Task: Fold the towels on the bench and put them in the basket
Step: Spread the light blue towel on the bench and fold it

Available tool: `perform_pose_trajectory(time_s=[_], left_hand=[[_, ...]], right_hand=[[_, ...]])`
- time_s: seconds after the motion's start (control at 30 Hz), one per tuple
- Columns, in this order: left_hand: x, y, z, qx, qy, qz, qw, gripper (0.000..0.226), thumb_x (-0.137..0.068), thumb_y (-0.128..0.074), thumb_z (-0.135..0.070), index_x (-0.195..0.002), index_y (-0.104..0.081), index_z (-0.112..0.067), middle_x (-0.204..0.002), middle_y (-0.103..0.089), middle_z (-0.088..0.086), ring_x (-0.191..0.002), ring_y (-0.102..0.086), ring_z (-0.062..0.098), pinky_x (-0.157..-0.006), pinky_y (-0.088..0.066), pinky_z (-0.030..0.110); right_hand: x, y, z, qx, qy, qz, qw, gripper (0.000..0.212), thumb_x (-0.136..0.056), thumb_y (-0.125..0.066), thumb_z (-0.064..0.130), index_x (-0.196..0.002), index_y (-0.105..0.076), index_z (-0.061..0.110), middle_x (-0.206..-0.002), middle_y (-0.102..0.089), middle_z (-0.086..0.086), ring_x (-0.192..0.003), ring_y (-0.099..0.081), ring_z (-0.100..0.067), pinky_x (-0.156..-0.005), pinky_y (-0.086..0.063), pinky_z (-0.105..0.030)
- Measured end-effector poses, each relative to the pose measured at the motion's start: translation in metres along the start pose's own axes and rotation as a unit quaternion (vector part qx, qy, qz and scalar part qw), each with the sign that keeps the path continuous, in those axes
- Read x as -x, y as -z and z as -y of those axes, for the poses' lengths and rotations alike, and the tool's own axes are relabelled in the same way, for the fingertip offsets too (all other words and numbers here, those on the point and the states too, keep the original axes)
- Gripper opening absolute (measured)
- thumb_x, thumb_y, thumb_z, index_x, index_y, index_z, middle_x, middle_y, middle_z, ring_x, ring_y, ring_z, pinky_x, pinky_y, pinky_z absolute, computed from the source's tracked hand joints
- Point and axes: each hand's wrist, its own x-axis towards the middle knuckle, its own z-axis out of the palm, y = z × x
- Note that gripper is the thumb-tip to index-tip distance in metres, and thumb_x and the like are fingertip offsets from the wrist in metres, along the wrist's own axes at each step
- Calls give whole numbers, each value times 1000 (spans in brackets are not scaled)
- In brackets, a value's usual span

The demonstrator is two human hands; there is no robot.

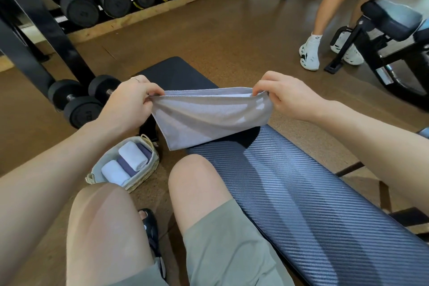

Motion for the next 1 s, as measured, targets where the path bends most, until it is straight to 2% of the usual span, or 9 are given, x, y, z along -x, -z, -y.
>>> perform_pose_trajectory(time_s=[0.17,0.27,0.37,0.53,0.67,0.77,0.87,0.93,1.0], left_hand=[[2,0,3,-5,0,5,1000,43,-87,-51,8,-113,-74,-17,-104,-58,2,-102,-55,24,-87,-47,40],[3,1,6,-1,3,0,1000,35,-86,-55,6,-104,-75,-16,-102,-60,1,-97,-56,21,-84,-48,37],[4,3,5,17,28,-10,999,26,-87,-58,3,-94,-74,-16,-95,-61,-1,-90,-57,19,-79,-47,35],[2,2,4,92,111,-19,989,23,-90,-60,0,-91,-74,-18,-92,-69,-1,-89,-63,15,-71,-48,24],[0,5,7,117,127,-16,985,17,-88,-66,-3,-87,-73,-19,-87,-70,-4,-85,-65,12,-70,-50,22],[-1,9,11,150,116,-4,982,11,-88,-70,-8,-90,-72,-19,-90,-71,-5,-86,-65,6,-75,-50,21],[0,11,14,166,100,6,981,9,-90,-71,-12,-95,-71,-20,-94,-71,-4,-91,-66,11,-82,-52,28],[1,11,15,167,95,6,981,9,-91,-71,-13,-97,-71,-19,-95,-71,-3,-92,-67,12,-85,-54,33],[1,11,15,161,96,4,982,10,-91,-71,-13,-97,-72,-20,-95,-72,-4,-92,-67,10,-85,-56,34]], right_hand=[[0,3,-1,-27,-43,-14,999,24,-90,-52,3,-103,-67,17,-93,-63,0,-82,-60,-22,-71,-49,-36],[1,5,-1,-96,-114,-34,988,12,-92,-60,10,-95,-68,19,-83,-67,5,-72,-69,-12,-72,-58,-36],[0,5,-4,-152,-169,-42,973,7,-91,-63,16,-89,-68,21,-81,-69,6,-66,-70,-5,-72,-59,-31],[-6,10,-3,-241,-240,-62,938,8,-86,-69,18,-79,-67,21,-78,-71,0,-60,-62,-10,-59,-56,-30],[-9,16,-3,-285,-288,-36,914,9,-83,-70,13,-78,-63,11,-59,-64,-5,-47,-50,-13,-46,-43,-24],[-11,21,-4,-292,-309,-29,905,10,-80,-70,5,-76,-61,8,-62,-68,-10,-47,-55,-14,-49,-46,-24],[-15,24,-4,-339,-320,-39,884,18,-82,-68,-6,-75,-55,5,-68,-69,-20,-52,-66,-19,-49,-53,-24],[-18,23,-6,-378,-318,-52,868,21,-82,-66,-12,-81,-53,5,-68,-65,-21,-59,-70,-27,-52,-57,-30],[-21,21,-8,-380,-317,-47,868,18,-82,-66,-11,-91,-59,2,-71,-66,-22,-64,-72,-32,-59,-61,-36]])
